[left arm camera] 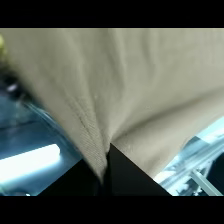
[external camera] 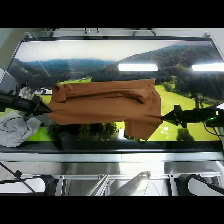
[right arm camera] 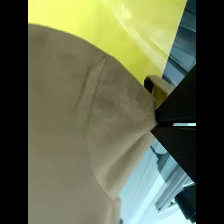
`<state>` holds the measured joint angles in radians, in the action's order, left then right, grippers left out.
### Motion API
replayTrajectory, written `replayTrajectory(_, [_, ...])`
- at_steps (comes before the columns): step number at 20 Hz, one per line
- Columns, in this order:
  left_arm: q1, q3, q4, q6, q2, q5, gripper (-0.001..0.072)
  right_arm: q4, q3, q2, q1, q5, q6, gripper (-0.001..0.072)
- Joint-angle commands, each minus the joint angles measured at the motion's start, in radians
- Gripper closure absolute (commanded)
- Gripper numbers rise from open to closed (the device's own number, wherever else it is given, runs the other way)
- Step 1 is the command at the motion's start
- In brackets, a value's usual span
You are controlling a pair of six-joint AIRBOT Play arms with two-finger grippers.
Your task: Fold the shirts.
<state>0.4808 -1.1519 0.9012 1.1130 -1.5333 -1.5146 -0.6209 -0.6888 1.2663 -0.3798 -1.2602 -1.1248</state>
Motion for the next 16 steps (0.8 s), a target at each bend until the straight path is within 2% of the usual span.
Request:
replayTrajectory(1, [0.063, 0.001, 0.007, -0.002, 0.006, -0.032, 0.0704, -0.002, -0.001, -0.024, -0.072, -0.008, 0.001, 0.0689])
replayTrajectory(4, [0.073, -0.002, -0.031, -0.002, 0.006, -0.011, 0.0703, 0.128, -0.001, -0.033, -0.070, 0.004, 0.067, 0.0688])
replayTrajectory(7, [0.035, -0.087, -0.064, -0.004, -0.034, -0.016, 0.0704, 0.291, -0.031, -0.026, 0.016, 0.149, 0.136, 0.0688])
replayTrajectory(10, [-0.021, -0.254, -0.063, 0.043, -0.135, -0.040, 0.0703, 0.311, -0.129, 0.043, 0.109, 0.316, 0.138, 0.0689])
replayTrajectory(16, [-0.068, -0.586, -0.063, 0.137, -0.401, -0.031, 0.0703, 0.312, -0.416, 0.359, 0.226, 0.459, 0.138, 0.0689])
